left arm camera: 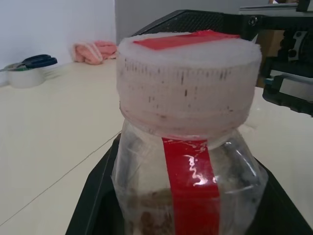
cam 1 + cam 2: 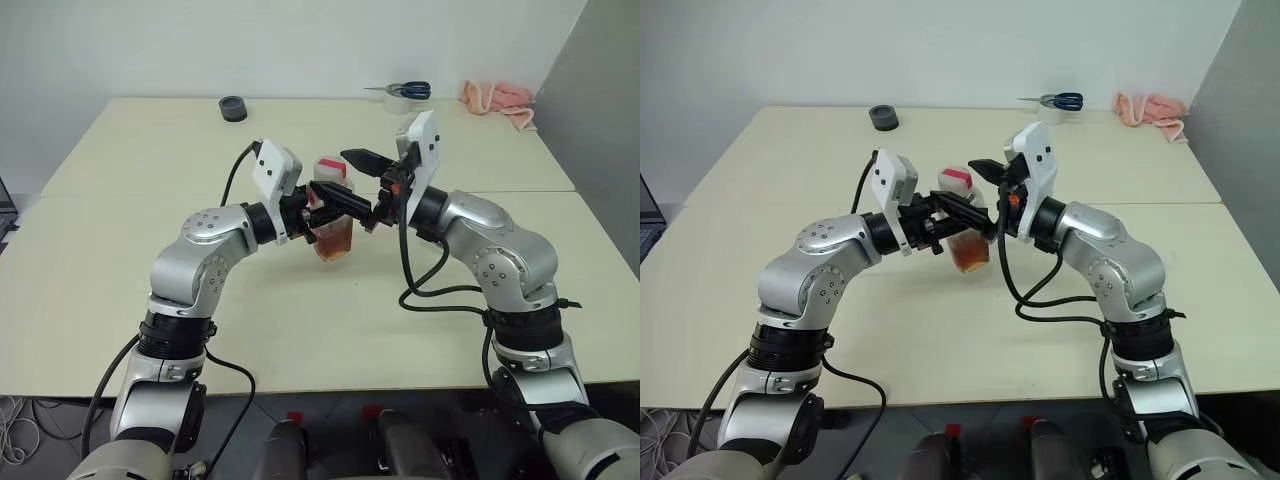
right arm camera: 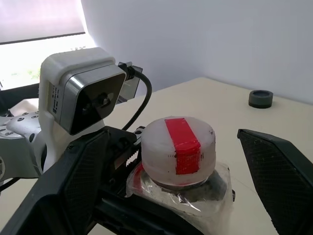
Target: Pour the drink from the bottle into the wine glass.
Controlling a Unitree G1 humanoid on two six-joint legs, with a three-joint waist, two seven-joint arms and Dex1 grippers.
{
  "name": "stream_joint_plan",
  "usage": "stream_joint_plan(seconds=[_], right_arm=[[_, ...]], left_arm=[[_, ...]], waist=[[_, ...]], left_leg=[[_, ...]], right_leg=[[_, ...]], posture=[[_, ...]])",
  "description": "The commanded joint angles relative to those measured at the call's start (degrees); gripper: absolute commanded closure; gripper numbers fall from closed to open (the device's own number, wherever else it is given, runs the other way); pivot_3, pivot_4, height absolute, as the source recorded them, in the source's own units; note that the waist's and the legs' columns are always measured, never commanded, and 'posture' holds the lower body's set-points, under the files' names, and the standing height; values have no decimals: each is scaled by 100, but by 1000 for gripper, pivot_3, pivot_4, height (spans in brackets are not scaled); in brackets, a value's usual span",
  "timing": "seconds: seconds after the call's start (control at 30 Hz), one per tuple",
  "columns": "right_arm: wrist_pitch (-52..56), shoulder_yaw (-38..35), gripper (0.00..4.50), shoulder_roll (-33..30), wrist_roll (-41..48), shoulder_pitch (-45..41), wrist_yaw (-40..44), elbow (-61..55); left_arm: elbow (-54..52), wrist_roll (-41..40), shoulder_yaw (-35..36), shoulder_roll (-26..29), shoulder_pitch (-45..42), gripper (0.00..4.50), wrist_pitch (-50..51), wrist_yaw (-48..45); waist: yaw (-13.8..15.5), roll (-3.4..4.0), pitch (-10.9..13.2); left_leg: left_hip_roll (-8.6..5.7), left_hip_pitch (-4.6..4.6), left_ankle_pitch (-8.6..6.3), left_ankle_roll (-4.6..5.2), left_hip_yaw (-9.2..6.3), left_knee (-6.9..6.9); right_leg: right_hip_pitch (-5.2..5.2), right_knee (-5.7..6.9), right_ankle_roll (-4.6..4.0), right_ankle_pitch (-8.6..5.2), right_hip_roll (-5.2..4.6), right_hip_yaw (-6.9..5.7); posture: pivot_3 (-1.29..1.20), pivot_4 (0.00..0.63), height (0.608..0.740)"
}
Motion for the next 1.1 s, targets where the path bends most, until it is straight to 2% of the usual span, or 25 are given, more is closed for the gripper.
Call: stream_joint_plan(seconds=[0.03, 0.07, 0.2, 0.33, 0.37, 0.5, 0.67, 0.73, 0.83, 0.97, 1.1], right_arm=[[8, -105, 0, 66, 71, -106, -68, -262], [16, -125, 0, 94, 94, -100, -82, -265], [20, -105, 1208, 89, 53, -105, -72, -270], [50, -88, 2607, 15, 65, -108, 28, -250], [65, -84, 2725, -22, 78, -107, 77, -253], [247, -99, 2711, -422, 363, -212, 737, -266], [996, -154, 2711, -1215, 1782, -654, 2769, -439], [1167, -22, 2711, -1352, 2033, -802, 3319, -454], [935, 127, 2711, -1364, 1845, -885, 3675, -350], [657, 23, 2711, -1374, 1475, -917, 3624, 1], [731, -283, 1417, -1686, 1418, -723, 3451, 5]], left_arm=[[-210, 67, -50, 38, -40, 2698, -183, -72], [-206, 92, -66, 47, -31, 2698, -196, -76], [-208, 102, -41, 46, 28, 2698, -191, -58], [-290, 107, -49, 76, 116, 2698, -185, -71], [-318, 95, -46, 82, 122, 2698, -171, -74], [-531, -11, -64, 170, 171, 2698, -105, -239], [-1640, -946, 42, 318, 502, 2698, 370, -694], [-2150, -1407, 81, 489, 594, 2698, 659, -844], [-2485, -1787, 173, 696, 555, 2698, 930, -840], [-2302, -1667, 268, 921, 548, 2698, 864, -785], [-2163, -1524, 355, 1073, 734, 2698, 763, -743]], waist=[[1, 0, 0], [1, 0, 0], [-1, 0, 0], [-1, 0, 0], [-1, 0, 0], [2, 1, 1], [2, 7, 10], [-15, 9, 13], [-34, 9, 13], [-38, 10, 13], [-35, 11, 14]], left_leg=[[0, -1, 0, 0, 0, 0], [0, -1, 0, 0, 0, 0], [0, 0, 0, 0, -1, 0], [0, 0, 0, 0, 0, 1], [0, 0, 0, 0, -1, 1], [-1, -1, 0, 1, 1, 0], [-2, -6, -1, 2, -1, -1], [1, -7, -2, 3, 0, -3], [5, -2, -2, 4, -2, -2], [4, 10, -2, 4, 1, 3], [4, 9, -1, 4, 0, 1]], right_leg=[[0, 0, 0, 0, 0, 0], [0, 0, 0, 0, -1, 0], [0, 1, 0, 0, 0, -1], [0, 1, 0, 0, 0, 0], [0, 1, 0, 0, 0, -1], [0, -1, 0, 0, -1, 1], [0, -7, 0, 0, -2, -2], [-1, -9, 0, 0, -1, -1], [0, -6, -1, -2, 4, -3], [8, -1, 21, -14, 7, -1], [8, -2, 12, -9, 8, 0]], posture=[[0, 150, 740], [0, 150, 740], [0, 150, 740], [0, 150, 740], [0, 150, 740], [0, 150, 740], [0, 150, 740], [0, 150, 740], [0, 150, 740], [0, 150, 740], [0, 150, 740]])
